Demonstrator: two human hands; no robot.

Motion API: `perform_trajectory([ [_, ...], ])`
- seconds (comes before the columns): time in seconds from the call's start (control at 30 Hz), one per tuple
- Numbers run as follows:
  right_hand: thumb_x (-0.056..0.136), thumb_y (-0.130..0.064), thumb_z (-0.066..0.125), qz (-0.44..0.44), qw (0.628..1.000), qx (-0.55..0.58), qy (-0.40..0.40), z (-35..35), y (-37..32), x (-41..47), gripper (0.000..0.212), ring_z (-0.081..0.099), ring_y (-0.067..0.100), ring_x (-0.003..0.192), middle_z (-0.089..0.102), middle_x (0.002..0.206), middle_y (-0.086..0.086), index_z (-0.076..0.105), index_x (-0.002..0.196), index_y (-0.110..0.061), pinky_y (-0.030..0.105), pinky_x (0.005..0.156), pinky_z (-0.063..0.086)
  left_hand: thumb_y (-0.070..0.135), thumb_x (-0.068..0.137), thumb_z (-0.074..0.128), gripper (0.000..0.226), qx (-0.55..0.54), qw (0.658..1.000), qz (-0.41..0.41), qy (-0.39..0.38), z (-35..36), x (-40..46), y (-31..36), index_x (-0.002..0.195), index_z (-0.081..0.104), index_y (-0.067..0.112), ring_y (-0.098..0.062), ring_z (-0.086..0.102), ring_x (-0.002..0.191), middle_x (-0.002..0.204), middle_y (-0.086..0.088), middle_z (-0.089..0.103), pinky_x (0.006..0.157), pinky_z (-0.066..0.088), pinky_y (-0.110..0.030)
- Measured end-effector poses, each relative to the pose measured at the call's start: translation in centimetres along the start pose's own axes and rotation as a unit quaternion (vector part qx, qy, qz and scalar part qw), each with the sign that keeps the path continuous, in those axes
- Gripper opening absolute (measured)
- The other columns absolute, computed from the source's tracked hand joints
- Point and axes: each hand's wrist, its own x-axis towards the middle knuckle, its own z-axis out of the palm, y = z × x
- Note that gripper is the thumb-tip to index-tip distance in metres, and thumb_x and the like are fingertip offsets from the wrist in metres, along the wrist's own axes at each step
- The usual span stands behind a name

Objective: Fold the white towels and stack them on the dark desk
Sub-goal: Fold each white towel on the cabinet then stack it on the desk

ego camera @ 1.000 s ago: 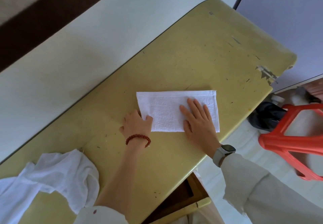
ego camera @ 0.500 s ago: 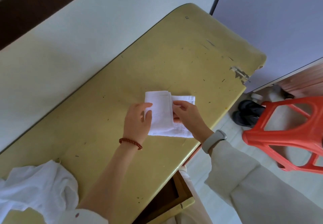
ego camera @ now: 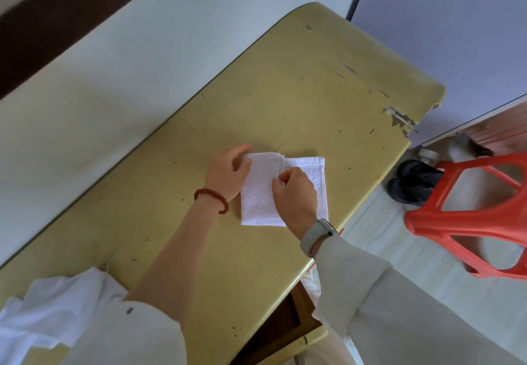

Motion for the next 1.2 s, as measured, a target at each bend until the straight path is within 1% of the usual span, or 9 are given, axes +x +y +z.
perform_trajectory([
  [0.13, 0.089, -0.015, 0.053, -0.039, 0.994, 0.104, -0.011, -0.7, 0.6, -0.8, 0.003, 0.052, 0.011, 0.071, 0.052, 0.071, -0.010, 0.051, 0.087, -0.014, 0.017, 0.064, 0.041, 0.019, 0.088, 0.054, 0.024, -0.008, 0.999, 0.024, -0.037, -0.3, 0.5, -0.1, 0.110, 0.063, 0.019, -0.023, 0.054, 0.097, 0.091, 0.011, 0.061, 0.088, 0.047, -0.038],
  [0.3, 0.089, -0.011, 0.052, -0.059, 0.985, 0.160, 0.022, -2.3, 1.6, -1.8, 0.007, 0.051, 0.000, 0.063, 0.054, 0.069, -0.012, 0.050, 0.084, -0.015, 0.004, 0.057, 0.039, 0.019, 0.089, 0.054, 0.018, 0.017, 0.998, 0.033, -0.051, -0.5, 1.0, 0.5, 0.103, 0.066, 0.017, -0.015, 0.043, 0.104, 0.089, 0.015, 0.058, 0.083, 0.033, -0.021],
  [0.47, 0.092, -0.009, 0.045, -0.050, 0.984, 0.162, 0.048, -3.9, 2.6, -1.3, 0.006, 0.048, 0.005, 0.064, 0.052, 0.073, -0.012, 0.046, 0.089, -0.015, 0.012, 0.058, 0.038, 0.021, 0.090, 0.053, 0.012, 0.061, 0.992, 0.057, -0.092, -0.3, 1.6, 1.6, 0.088, 0.063, 0.013, -0.014, 0.043, 0.097, 0.081, 0.006, 0.057, 0.074, 0.032, -0.022],
  [0.57, 0.094, -0.010, 0.040, -0.060, 0.989, 0.122, 0.058, -4.5, 3.1, -0.7, 0.008, 0.050, 0.014, 0.069, 0.053, 0.076, -0.011, 0.047, 0.099, -0.011, 0.031, 0.068, 0.042, 0.024, 0.093, 0.049, 0.015, 0.073, 0.989, 0.073, -0.108, 0.5, 1.8, 2.3, 0.086, 0.059, 0.014, -0.015, 0.046, 0.091, 0.080, 0.001, 0.058, 0.070, 0.037, -0.025],
  [0.63, 0.096, -0.010, 0.037, -0.067, 0.991, 0.089, 0.068, -4.7, 3.5, -0.2, 0.012, 0.051, 0.022, 0.071, 0.058, 0.079, 0.001, 0.047, 0.103, -0.008, 0.036, 0.067, 0.042, 0.028, 0.092, 0.049, 0.015, 0.090, 0.987, 0.080, -0.106, 1.1, 1.8, 2.4, 0.084, 0.056, 0.017, -0.016, 0.048, 0.087, 0.079, -0.001, 0.058, 0.071, 0.040, -0.028],
  [0.8, 0.094, -0.010, 0.039, -0.063, 0.992, 0.047, 0.094, -4.3, 4.6, 0.7, 0.015, 0.048, 0.018, 0.076, 0.057, 0.095, 0.006, 0.051, 0.102, -0.005, 0.028, 0.070, 0.036, 0.037, 0.089, 0.053, 0.021, 0.143, 0.982, 0.101, -0.073, 1.8, 1.7, 1.6, 0.089, 0.061, 0.017, -0.013, 0.047, 0.085, 0.077, -0.002, 0.060, 0.066, 0.039, -0.027],
  [0.93, 0.095, -0.012, 0.039, -0.055, 0.993, 0.021, 0.103, -3.9, 4.7, 0.7, 0.015, 0.050, 0.023, 0.074, 0.055, 0.103, 0.008, 0.050, 0.102, -0.005, 0.036, 0.076, 0.040, 0.033, 0.091, 0.050, 0.022, 0.166, 0.975, 0.138, -0.057, 2.1, 1.6, 1.6, 0.089, 0.057, 0.012, -0.012, 0.044, 0.080, 0.070, 0.003, 0.052, 0.061, 0.036, -0.026],
  [1.07, 0.096, -0.015, 0.035, -0.047, 0.992, -0.020, 0.115, -3.5, 4.9, 1.0, 0.017, 0.055, 0.033, 0.076, 0.055, 0.107, 0.007, 0.047, 0.105, -0.007, 0.031, 0.071, 0.032, 0.033, 0.092, 0.050, 0.024, 0.192, 0.969, 0.151, -0.038, 2.4, 1.8, 1.8, 0.093, 0.058, 0.010, -0.011, 0.044, 0.077, 0.065, 0.007, 0.047, 0.061, 0.038, -0.027],
  [1.2, 0.096, -0.016, 0.034, -0.041, 0.989, -0.060, 0.129, -3.2, 4.8, 1.2, 0.020, 0.057, 0.039, 0.075, 0.053, 0.111, 0.009, 0.046, 0.109, -0.008, 0.033, 0.066, 0.035, 0.035, 0.089, 0.056, 0.025, 0.217, 0.965, 0.145, 0.005, 2.8, 1.7, 2.1, 0.092, 0.060, 0.010, -0.014, 0.041, 0.075, 0.061, 0.010, 0.039, 0.066, 0.028, -0.025],
])
